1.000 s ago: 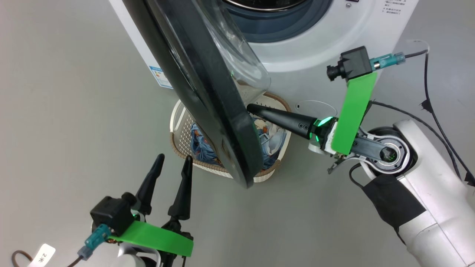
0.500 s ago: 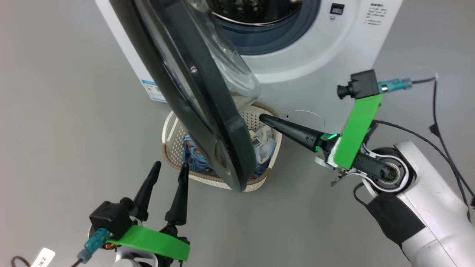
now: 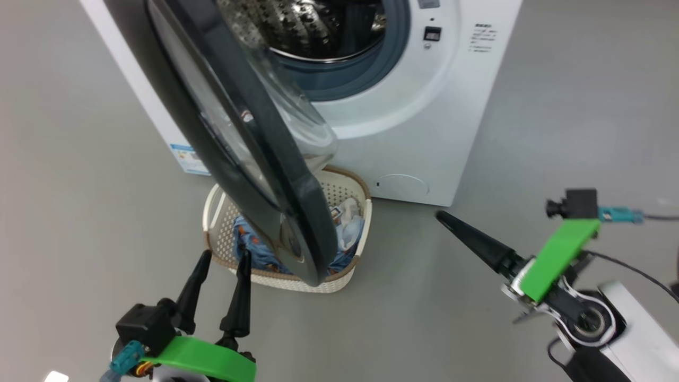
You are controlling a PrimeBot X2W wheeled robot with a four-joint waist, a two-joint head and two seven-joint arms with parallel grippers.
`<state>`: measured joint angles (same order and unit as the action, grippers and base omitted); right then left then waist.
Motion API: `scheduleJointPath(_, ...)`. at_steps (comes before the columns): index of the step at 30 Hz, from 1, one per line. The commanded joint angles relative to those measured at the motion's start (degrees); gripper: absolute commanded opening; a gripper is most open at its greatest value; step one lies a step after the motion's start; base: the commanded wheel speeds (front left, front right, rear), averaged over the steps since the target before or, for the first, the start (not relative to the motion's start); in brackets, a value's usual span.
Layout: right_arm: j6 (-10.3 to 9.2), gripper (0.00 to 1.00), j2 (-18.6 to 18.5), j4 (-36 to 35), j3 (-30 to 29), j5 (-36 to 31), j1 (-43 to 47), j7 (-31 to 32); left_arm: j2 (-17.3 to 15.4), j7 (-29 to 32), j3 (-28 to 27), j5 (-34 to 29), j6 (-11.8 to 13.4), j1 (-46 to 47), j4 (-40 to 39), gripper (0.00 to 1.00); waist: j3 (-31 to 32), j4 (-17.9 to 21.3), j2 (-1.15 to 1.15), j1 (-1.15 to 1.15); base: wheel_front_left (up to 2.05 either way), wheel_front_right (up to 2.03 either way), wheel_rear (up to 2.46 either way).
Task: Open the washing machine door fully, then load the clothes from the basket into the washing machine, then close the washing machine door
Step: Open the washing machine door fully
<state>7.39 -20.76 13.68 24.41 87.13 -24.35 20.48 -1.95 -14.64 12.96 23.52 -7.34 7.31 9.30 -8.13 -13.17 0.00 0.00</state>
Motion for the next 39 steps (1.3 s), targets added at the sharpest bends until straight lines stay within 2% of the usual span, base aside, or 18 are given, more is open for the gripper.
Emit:
scheduleJointPath(1, 0.10, 1.00, -1.17, -1.07, -0.01, -0.92, 1.59, -1.84, -0.93, -0.36, -2.27, -0.57, -0.13, 0.32, -1.06, 1.00, 1.08, 1.54, 0.00, 0.00, 0.00, 0.00, 0.00)
scheduleJointPath(14, 0.10, 1.00, -7.38, 1.61, 1.57, -6.40, 5.58, -15.87, -0.93, -0.36, -4.72, -1.54, -0.14, -1.91, -1.28, 1.00, 2.16, 5.81, 0.00, 0.00, 0.00, 0.00, 0.00)
scheduleJointPath(18, 0.10, 1.00, -9.99, 4.04, 5.10, -9.76, 5.65, -22.72, -0.93, -0.36, -5.13, -1.70, -0.14, -2.69, -1.08, 1.00, 2.36, 7.06, 0.00, 0.00, 0.00, 0.00, 0.00)
scheduleJointPath(25, 0.10, 1.00, -12.86, 8.10, 10.16, -11.06, 5.25, -29.86, -0.93, -0.36, -5.43, -1.62, -0.14, -2.59, -1.21, 1.00, 2.24, 7.87, 0.00, 0.00, 0.00, 0.00, 0.00)
scheduleJointPath(33, 0.10, 1.00, -14.17, 13.49, 12.35, -10.47, 4.43, -34.42, -0.93, -0.36, -5.64, -1.87, -0.14, -2.71, -1.06, 1.00, 2.55, 8.25, 0.00, 0.00, 0.00, 0.00, 0.00)
scheduleJointPath(39, 0.10, 1.00, -14.49, 15.22, 11.68, -15.67, 3.77, -35.42, -0.93, -0.36, -5.79, -2.05, -0.14, -2.86, -1.00, 1.00, 2.75, 8.35, 0.00, 0.00, 0.00, 0.00, 0.00)
